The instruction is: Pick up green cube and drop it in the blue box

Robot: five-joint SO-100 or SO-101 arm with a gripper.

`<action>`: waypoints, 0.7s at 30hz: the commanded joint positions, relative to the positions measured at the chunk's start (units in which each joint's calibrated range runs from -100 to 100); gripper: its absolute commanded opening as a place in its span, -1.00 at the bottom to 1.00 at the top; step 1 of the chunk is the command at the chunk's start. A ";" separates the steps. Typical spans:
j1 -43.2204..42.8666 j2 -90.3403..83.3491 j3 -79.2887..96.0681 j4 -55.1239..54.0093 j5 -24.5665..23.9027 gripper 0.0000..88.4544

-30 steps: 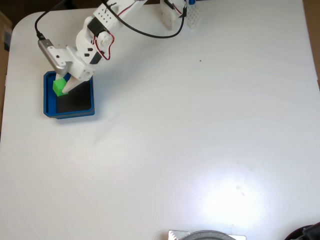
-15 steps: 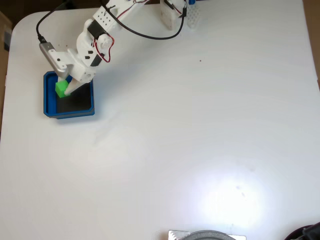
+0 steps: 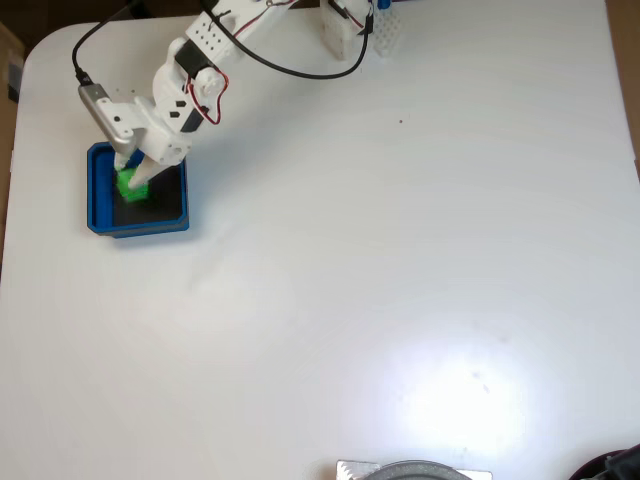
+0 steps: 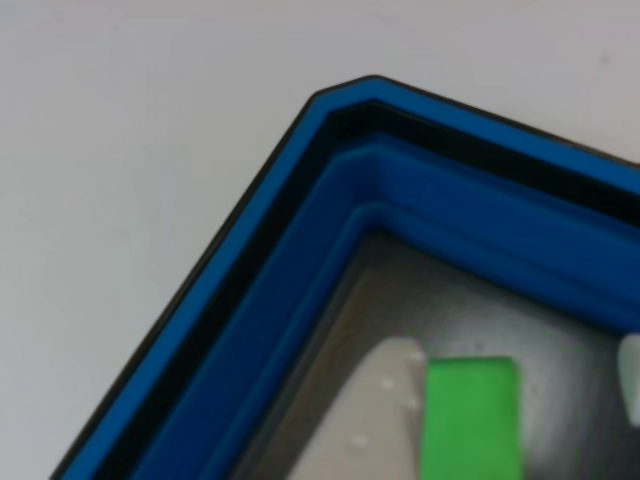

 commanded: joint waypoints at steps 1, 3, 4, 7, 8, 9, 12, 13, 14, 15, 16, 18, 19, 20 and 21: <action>0.41 -1.15 -2.82 -0.86 -0.10 -0.56; 0.41 -1.15 -2.82 -0.86 -0.10 -0.56; 0.41 -1.15 -2.82 -0.86 -0.10 -0.56; 0.41 -1.15 -2.82 -0.86 -0.10 -0.56; 0.41 -1.15 -2.82 -0.86 -0.10 -0.56; 0.41 -1.15 -2.82 -0.86 -0.10 -0.56; 0.41 -1.24 -2.82 -0.86 -0.10 -0.56; 0.41 -1.24 -2.82 -0.86 -0.10 -0.56; 0.41 -1.24 -2.82 -0.86 -0.10 -0.56; 0.41 -1.24 -2.82 -0.86 -0.10 -0.56; 0.41 -1.24 -2.82 -0.86 -0.10 -0.56; 0.41 -1.24 -2.82 -0.86 -0.10 -0.56; 0.41 -1.32 -2.82 -0.86 -0.10 -0.56; 0.41 -1.49 -2.82 -0.86 -0.10 -0.56; 0.41 -1.57 -2.73 -0.86 -0.10 -0.56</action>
